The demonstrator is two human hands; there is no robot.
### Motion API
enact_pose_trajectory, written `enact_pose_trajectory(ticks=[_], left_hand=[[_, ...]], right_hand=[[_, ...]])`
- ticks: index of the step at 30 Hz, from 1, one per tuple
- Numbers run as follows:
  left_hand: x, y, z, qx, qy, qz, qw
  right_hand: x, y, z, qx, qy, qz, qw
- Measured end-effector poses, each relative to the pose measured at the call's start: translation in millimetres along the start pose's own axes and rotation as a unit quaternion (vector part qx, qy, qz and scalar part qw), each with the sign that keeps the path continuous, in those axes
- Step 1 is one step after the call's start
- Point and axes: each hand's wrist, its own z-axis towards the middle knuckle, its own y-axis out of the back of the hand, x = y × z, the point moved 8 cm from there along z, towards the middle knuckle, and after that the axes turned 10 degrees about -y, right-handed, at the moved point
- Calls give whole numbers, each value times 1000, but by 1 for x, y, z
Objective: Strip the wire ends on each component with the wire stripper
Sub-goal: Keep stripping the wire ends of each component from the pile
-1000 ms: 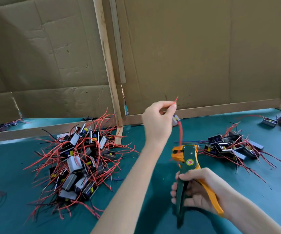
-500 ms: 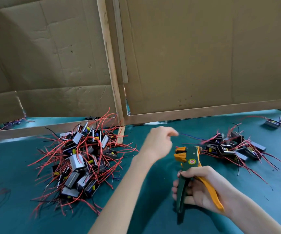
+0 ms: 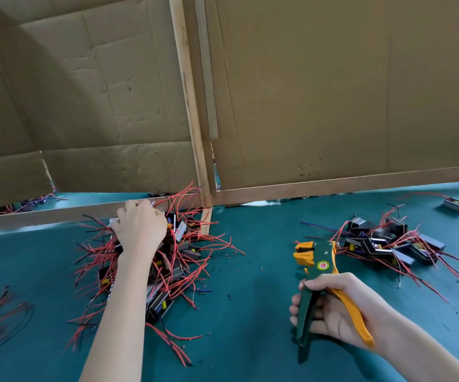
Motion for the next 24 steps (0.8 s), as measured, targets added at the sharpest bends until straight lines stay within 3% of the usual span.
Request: enact_pose_trajectory(ticks=[15, 20, 22, 24], left_hand=[[17, 0, 11, -23, -11, -60, 998], [5, 32, 6, -143, -41, -139, 979], [-7, 57, 0, -235, -93, -205, 946], [-23, 76, -7, -267, -140, -295, 906]], right_hand=[[-1, 3, 2, -4, -2, 2, 1000], [1, -1, -2, -2, 5, 3, 1000], [1, -2, -4, -1, 8, 4, 1000], [2, -3, -5, 0, 10, 5, 1000]])
